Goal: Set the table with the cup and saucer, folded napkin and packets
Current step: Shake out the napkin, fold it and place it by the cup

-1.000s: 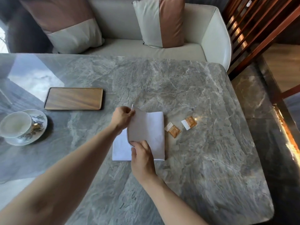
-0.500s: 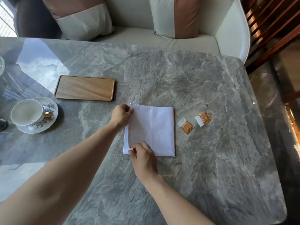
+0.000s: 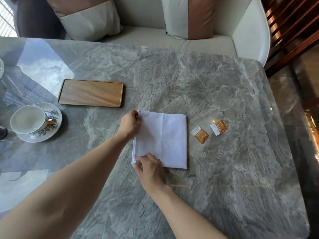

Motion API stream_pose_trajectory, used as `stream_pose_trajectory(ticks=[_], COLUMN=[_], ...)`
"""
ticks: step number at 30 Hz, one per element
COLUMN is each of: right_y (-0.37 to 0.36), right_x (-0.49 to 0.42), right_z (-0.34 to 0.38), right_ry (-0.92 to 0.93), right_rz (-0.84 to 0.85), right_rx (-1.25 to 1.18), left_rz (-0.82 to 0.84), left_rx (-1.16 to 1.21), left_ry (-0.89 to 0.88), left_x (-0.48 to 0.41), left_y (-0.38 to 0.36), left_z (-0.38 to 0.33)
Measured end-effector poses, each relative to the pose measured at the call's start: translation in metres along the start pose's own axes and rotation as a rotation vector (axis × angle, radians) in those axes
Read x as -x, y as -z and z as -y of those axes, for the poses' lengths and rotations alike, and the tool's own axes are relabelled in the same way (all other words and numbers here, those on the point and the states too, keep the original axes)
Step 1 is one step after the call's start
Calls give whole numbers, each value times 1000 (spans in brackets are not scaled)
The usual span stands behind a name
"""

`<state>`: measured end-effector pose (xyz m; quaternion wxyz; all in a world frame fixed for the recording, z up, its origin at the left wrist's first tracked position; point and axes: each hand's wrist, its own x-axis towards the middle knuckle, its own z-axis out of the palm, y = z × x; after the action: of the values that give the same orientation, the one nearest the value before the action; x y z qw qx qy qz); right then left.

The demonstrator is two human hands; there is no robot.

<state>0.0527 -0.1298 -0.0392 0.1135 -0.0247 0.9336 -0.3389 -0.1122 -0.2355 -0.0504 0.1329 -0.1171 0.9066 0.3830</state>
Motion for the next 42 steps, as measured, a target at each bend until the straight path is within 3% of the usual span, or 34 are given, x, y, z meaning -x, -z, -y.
stream_pose_trajectory(ticks=[2, 4, 6, 8, 10, 13, 15, 23, 31, 37, 42], right_y=[2, 6, 15, 27, 35, 33, 31, 44, 114, 143, 143], right_x=[4, 6, 1, -9, -20, -27, -28, -19, -92, -153, -165], right_z=[-4, -16, -33, -51, -64, -78, -87, -105, -107, -107, -112], right_ry=[64, 128, 91, -22, -106, -87, -103, -120, -146, -331, -355], right_rz=[-5, -169, -364, -449, -407, -212, -127, -91, -234, 33, 78], right_rx=[-24, -4, 90, 181, 299, 448, 498, 543, 406, 171, 35], left_rz=[-33, -138, -246, -199, -74, 70, 88, 114, 10, 101, 125], left_rx=[-12, -127, -266, -320, -397, -585, -646, -669, -535, -542, -485], left_ry=[-29, -139, -295, -427, -519, -508, -477, -408, -551, -545, -467], left_x=[6, 19, 37, 57, 75, 89, 91, 82, 27, -23, -35], left_y=[0, -3, -10, -26, -43, -60, -63, -54, -20, -10, -9], left_z=[-1, 1, 2, 0, 2, 18, 30, 44, 13, -15, -11])
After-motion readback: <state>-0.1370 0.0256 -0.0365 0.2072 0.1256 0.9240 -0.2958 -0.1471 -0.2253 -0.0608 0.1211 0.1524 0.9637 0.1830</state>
